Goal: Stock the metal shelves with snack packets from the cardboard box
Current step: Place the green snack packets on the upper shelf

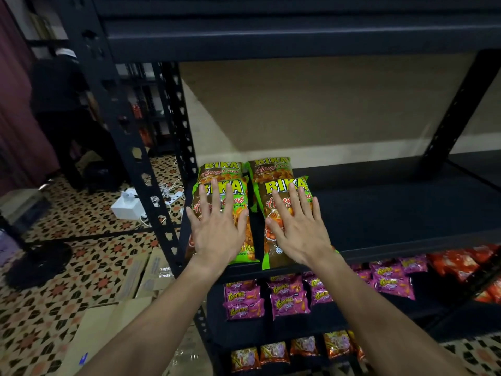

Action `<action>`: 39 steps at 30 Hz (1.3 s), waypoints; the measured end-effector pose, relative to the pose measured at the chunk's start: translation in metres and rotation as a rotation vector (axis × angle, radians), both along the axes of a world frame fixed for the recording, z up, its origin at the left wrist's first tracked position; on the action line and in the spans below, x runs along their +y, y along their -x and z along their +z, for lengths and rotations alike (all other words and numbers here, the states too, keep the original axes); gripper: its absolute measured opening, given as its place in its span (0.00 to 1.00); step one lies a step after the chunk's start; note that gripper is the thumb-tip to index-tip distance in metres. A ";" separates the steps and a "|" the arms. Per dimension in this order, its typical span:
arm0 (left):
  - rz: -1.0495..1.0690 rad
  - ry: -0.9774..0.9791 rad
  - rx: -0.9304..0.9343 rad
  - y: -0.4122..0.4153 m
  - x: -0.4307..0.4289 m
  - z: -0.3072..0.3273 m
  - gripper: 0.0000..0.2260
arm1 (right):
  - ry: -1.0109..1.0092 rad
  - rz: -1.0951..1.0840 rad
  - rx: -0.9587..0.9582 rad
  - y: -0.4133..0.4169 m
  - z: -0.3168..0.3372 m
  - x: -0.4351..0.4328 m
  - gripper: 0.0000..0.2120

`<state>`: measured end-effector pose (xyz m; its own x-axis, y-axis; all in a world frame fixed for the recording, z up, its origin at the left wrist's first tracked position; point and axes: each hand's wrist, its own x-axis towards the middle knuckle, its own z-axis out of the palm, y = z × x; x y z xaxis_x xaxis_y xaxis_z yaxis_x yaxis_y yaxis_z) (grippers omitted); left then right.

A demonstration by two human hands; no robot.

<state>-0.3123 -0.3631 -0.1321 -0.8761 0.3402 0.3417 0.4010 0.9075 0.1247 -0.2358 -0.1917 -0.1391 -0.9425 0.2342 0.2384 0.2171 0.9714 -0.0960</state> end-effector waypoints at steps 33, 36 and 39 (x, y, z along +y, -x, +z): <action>-0.494 -0.391 -0.307 -0.175 -0.003 -0.015 0.11 | 0.565 -0.062 0.085 -0.217 -0.003 0.014 0.21; -0.593 -0.218 -0.532 -0.225 -0.003 -0.059 0.10 | 0.579 -0.146 0.036 -0.287 -0.041 0.013 0.20; -0.689 -0.039 -0.733 -0.283 0.006 -0.102 0.12 | 0.614 -0.253 -0.023 -0.361 -0.085 0.014 0.16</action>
